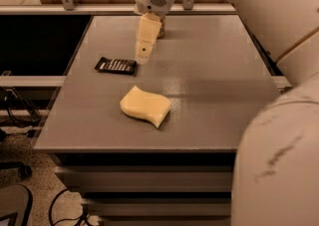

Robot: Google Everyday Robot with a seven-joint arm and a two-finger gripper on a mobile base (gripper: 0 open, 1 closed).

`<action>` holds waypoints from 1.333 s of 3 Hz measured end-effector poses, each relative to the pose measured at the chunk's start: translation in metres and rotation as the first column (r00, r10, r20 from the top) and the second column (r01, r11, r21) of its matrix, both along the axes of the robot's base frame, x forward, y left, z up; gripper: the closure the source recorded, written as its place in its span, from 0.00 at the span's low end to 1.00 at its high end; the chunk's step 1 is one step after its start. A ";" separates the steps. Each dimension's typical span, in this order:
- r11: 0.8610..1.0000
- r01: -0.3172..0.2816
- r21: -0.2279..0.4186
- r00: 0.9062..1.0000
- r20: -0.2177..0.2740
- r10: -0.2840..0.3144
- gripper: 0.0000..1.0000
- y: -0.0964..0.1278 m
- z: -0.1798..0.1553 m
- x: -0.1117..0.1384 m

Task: Pick rxbar chocolate

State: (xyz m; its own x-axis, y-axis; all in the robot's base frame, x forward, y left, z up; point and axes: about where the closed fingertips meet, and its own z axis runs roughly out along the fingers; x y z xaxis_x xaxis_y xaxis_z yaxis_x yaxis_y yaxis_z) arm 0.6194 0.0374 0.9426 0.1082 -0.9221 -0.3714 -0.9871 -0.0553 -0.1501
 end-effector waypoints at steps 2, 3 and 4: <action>0.999 0.045 0.001 0.999 0.000 -0.045 0.00 0.042 -0.043 0.023; 0.999 0.046 -0.011 0.999 -0.020 -0.046 0.00 0.056 -0.071 0.017; 0.999 0.030 -0.027 0.998 -0.057 -0.032 0.00 0.067 -0.098 0.012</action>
Offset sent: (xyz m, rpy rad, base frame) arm 0.0246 0.0604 -0.0796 -0.0071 -0.0014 -0.0950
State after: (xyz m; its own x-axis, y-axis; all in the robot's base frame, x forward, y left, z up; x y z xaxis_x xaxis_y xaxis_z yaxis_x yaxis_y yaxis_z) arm 0.6312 0.1039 0.8450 0.0588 -0.9341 -0.3521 -0.9953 -0.0279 -0.0923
